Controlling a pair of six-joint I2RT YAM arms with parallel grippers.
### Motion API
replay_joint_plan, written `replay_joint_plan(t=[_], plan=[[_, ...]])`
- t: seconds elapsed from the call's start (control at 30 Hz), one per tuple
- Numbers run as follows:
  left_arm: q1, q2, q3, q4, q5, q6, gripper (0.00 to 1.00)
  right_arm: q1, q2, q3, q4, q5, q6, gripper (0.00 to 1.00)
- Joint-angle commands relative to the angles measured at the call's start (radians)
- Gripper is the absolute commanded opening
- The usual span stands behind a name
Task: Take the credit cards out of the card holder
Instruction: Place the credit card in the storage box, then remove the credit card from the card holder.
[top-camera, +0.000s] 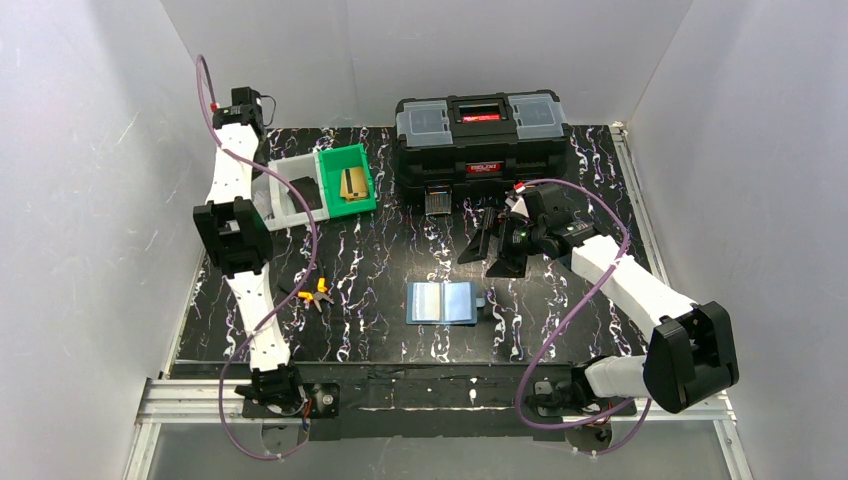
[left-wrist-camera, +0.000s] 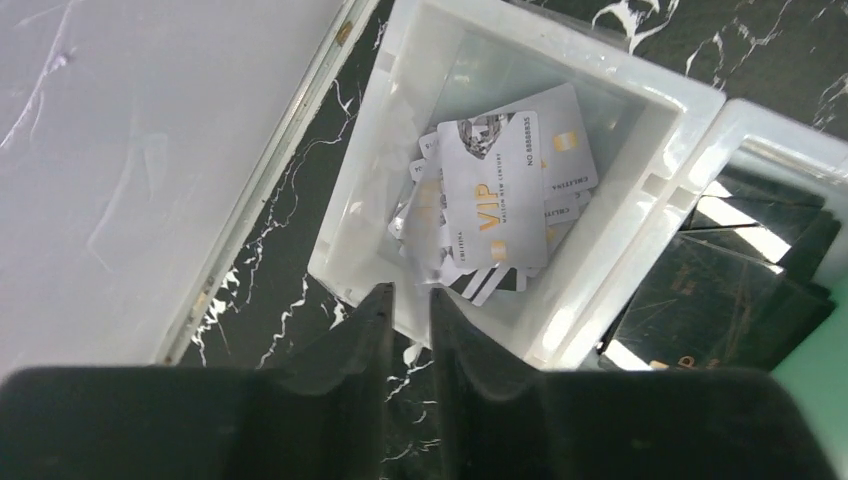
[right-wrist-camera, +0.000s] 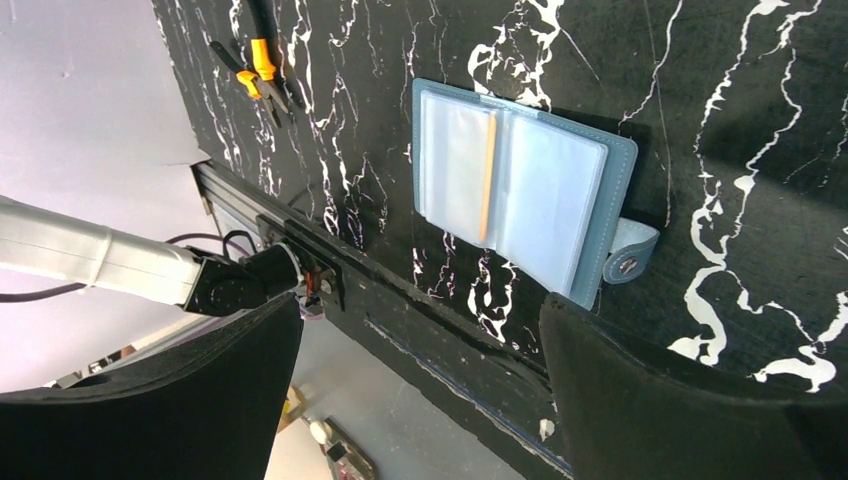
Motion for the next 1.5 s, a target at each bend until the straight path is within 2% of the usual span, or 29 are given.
replay_joint_plan(t=[0.0, 0.1, 0.13, 0.17, 0.37, 0.6, 0.8, 1.0, 1.27, 1.47], plan=[[0.012, -0.001, 0.033, -0.032, 0.019, 0.007, 0.33, -0.003, -0.011, 0.048, -0.02, 0.021, -0.036, 0.95], [0.017, -0.018, 0.042, -0.032, 0.046, 0.004, 0.54, -0.004, -0.006, 0.048, -0.02, 0.022, -0.039, 0.95], [0.018, -0.04, 0.047, -0.033, 0.074, 0.0, 0.63, -0.003, -0.009, 0.048, -0.026, 0.044, -0.044, 0.98], [0.018, -0.064, 0.044, -0.035, 0.115, -0.007, 0.69, -0.003, -0.01, 0.049, -0.034, 0.066, -0.046, 0.98], [-0.003, -0.2, -0.065, -0.031, 0.28, -0.071, 0.69, 0.004, -0.014, 0.032, -0.032, 0.134, -0.033, 0.98], [-0.097, -0.444, -0.428, 0.087, 0.463, -0.111, 0.7, 0.06, 0.023, 0.065, -0.077, 0.203, -0.032, 0.98], [-0.227, -0.644, -0.691, 0.143, 0.591, -0.146, 0.7, 0.182, 0.122, 0.132, -0.124, 0.289, -0.006, 0.98], [-0.322, -0.781, -0.903, 0.188, 0.708, -0.183, 0.7, 0.311, 0.309, 0.246, -0.17, 0.371, 0.041, 0.92], [-0.328, -0.887, -1.03, 0.194, 0.759, -0.167, 0.7, 0.413, 0.528, 0.402, -0.255, 0.442, 0.066, 0.84], [-0.328, -0.939, -1.108, 0.226, 0.799, -0.19, 0.7, 0.435, 0.607, 0.457, -0.321, 0.497, 0.068, 0.77]])
